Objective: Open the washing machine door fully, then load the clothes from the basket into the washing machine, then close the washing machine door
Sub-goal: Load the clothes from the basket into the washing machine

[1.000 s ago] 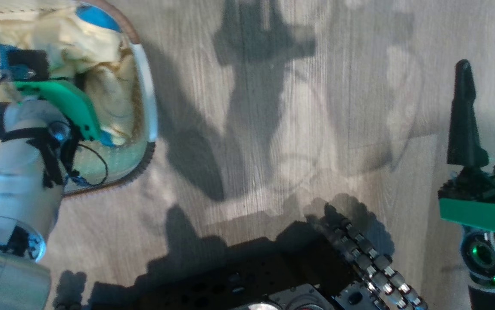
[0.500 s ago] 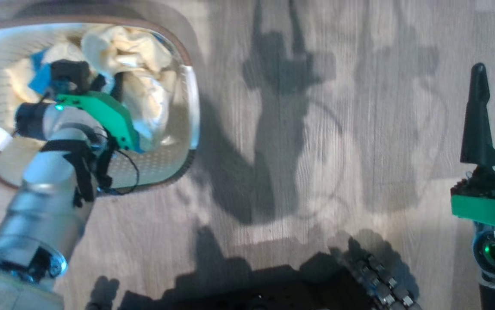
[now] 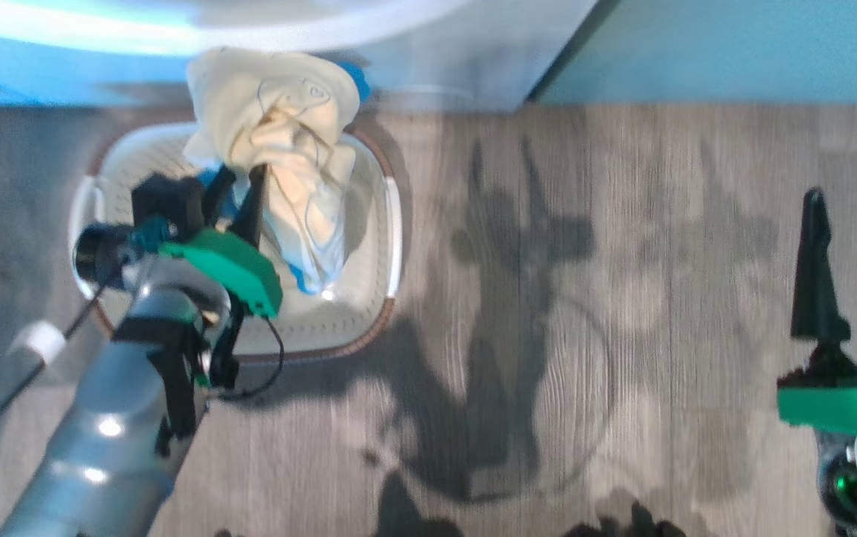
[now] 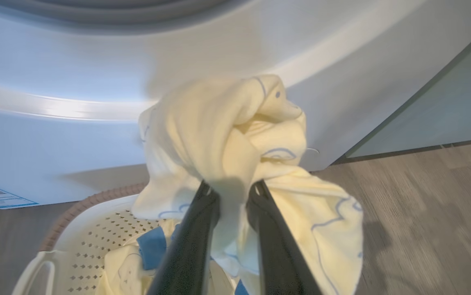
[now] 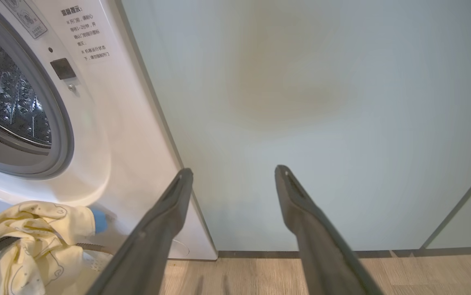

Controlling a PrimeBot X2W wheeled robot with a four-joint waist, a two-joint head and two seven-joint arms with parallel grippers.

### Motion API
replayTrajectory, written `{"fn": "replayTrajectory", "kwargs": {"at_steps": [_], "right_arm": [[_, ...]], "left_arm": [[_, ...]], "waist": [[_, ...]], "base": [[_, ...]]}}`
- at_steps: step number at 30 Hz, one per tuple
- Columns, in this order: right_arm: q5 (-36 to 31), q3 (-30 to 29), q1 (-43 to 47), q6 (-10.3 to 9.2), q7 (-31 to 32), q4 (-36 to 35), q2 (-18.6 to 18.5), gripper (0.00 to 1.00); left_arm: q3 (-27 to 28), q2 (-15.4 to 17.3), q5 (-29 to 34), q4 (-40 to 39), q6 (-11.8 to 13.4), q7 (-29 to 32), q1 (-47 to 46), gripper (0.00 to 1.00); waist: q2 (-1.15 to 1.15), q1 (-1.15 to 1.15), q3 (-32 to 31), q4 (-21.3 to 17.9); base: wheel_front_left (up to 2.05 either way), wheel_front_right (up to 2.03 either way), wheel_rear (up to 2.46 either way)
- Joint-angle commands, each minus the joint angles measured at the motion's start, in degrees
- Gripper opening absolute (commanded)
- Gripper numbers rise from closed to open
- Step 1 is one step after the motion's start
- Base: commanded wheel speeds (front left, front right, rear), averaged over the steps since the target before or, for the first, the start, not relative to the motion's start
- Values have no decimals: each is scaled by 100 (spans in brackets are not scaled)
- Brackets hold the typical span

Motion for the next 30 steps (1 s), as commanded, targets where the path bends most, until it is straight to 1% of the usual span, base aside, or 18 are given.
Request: {"fn": "replayTrajectory", "kwargs": {"at_steps": [1, 8, 15, 20, 24, 30], "right_arm": [[-42, 54, 167, 5, -54, -122, -62, 100], [-192, -24, 550, 5, -54, 26, -62, 100], [-352, -76, 867, 5, -54, 135, -62, 100], [-409, -84, 1072, 5, -54, 209, -62, 100], [-429, -92, 1197, 5, -54, 250, -62, 100], [-404, -124, 1357, 5, -54, 236, -62, 100]], "left_arm": [[241, 169, 70, -255, 57, -58, 160, 0], [597, 214, 251, -1285, 246, -59, 1022, 0], [856, 361, 367, -2164, 506, -59, 1839, 0], [953, 478, 375, -2657, 690, 35, 2360, 0], [999, 559, 348, -2979, 782, 182, 2722, 0], [1051, 601, 300, -3299, 897, 321, 3070, 0]], "waist": [[0, 1, -404, 150], [0, 1, -1181, 288], [0, 1, -1865, 420], [0, 1, -2285, 472], [0, 1, -2566, 484], [0, 1, -2822, 479]], "base": [[0, 0, 0], [0, 0, 0], [0, 0, 0], [0, 0, 0], [0, 0, 0], [0, 0, 0]]}}
